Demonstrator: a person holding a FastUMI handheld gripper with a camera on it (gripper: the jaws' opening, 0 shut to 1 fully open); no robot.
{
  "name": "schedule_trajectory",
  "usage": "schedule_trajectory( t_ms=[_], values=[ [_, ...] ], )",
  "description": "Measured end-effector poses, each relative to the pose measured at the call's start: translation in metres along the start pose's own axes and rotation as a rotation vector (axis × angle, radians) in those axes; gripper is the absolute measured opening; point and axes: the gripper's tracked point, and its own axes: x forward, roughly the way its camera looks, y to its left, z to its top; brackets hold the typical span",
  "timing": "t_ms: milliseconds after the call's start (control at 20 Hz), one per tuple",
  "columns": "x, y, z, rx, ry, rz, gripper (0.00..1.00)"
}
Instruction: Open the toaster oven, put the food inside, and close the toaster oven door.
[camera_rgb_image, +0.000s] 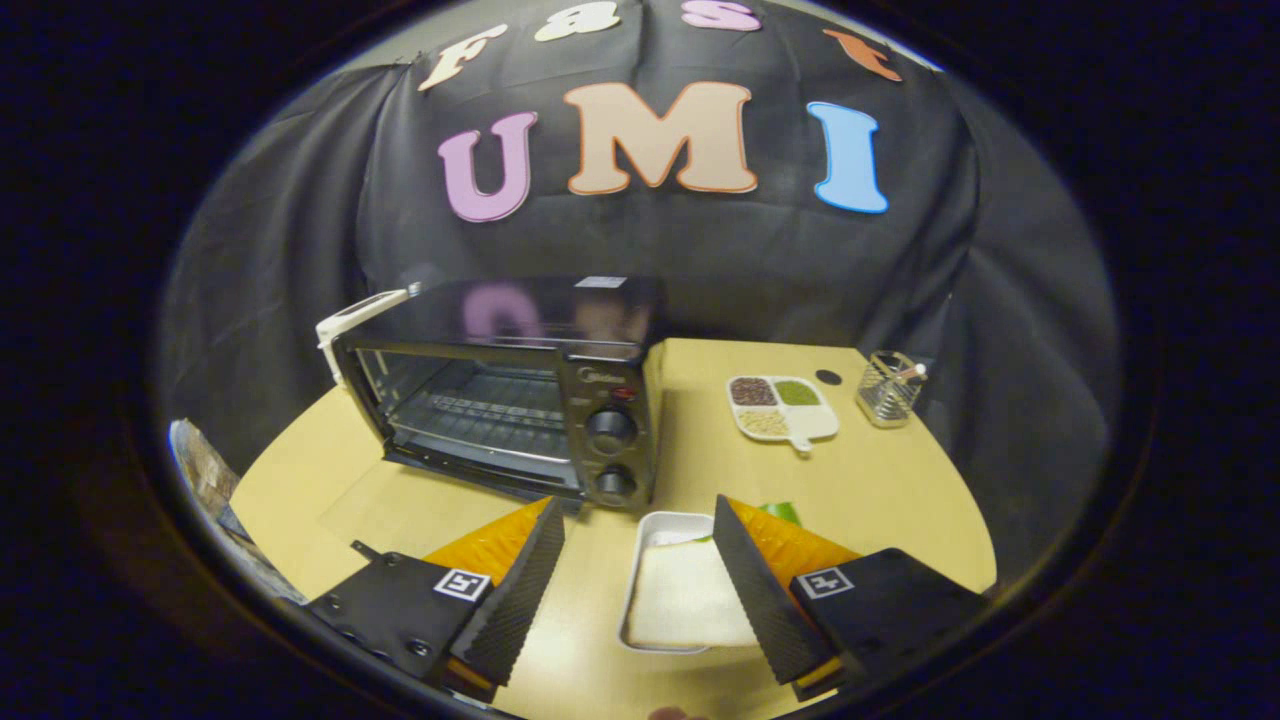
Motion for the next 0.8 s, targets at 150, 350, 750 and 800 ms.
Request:
schedule_trajectory(
  t_ms=[150,350,750,800],
  values=[
    [-0.003,-0.032,-0.002,0.005,0.006,-0.042,0.95],
    [0.000,-0.061,-0.008,0.033,0.026,-0.067,0.95],
    [0.018,-0.075,-0.079,0.195,0.247,-0.034,0.90],
    [0.018,-0.068,-0.086,0.224,0.284,-0.009,0.85]
  ],
)
